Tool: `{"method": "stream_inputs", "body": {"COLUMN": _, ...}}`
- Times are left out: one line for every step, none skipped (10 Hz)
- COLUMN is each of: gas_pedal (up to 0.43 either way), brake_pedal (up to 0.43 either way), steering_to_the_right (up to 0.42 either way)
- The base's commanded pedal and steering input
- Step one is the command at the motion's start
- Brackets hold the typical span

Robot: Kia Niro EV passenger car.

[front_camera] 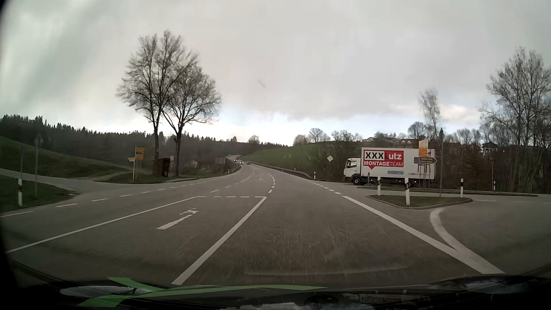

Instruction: Follow the waypoints while adhering to traffic rules and regulations

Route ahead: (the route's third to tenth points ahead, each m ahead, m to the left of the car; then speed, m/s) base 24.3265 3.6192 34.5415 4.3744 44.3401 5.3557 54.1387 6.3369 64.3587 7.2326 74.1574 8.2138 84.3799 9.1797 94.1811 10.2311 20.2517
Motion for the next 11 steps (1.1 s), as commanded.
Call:
{"method": "stream_inputs", "body": {"gas_pedal": 0.110, "brake_pedal": 0.000, "steering_to_the_right": -0.007}}
{"method": "stream_inputs", "body": {"gas_pedal": 0.110, "brake_pedal": 0.000, "steering_to_the_right": -0.007}}
{"method": "stream_inputs", "body": {"gas_pedal": 0.110, "brake_pedal": 0.000, "steering_to_the_right": -0.006}}
{"method": "stream_inputs", "body": {"gas_pedal": 0.110, "brake_pedal": 0.000, "steering_to_the_right": -0.007}}
{"method": "stream_inputs", "body": {"gas_pedal": 0.118, "brake_pedal": 0.000, "steering_to_the_right": -0.006}}
{"method": "stream_inputs", "body": {"gas_pedal": 0.118, "brake_pedal": 0.000, "steering_to_the_right": -0.007}}
{"method": "stream_inputs", "body": {"gas_pedal": 0.118, "brake_pedal": 0.000, "steering_to_the_right": -0.006}}
{"method": "stream_inputs", "body": {"gas_pedal": 0.118, "brake_pedal": 0.000, "steering_to_the_right": -0.006}}
{"method": "stream_inputs", "body": {"gas_pedal": 0.118, "brake_pedal": 0.000, "steering_to_the_right": -0.006}}
{"method": "stream_inputs", "body": {"gas_pedal": 0.118, "brake_pedal": 0.000, "steering_to_the_right": -0.006}}
{"method": "stream_inputs", "body": {"gas_pedal": 0.118, "brake_pedal": 0.000, "steering_to_the_right": -0.007}}
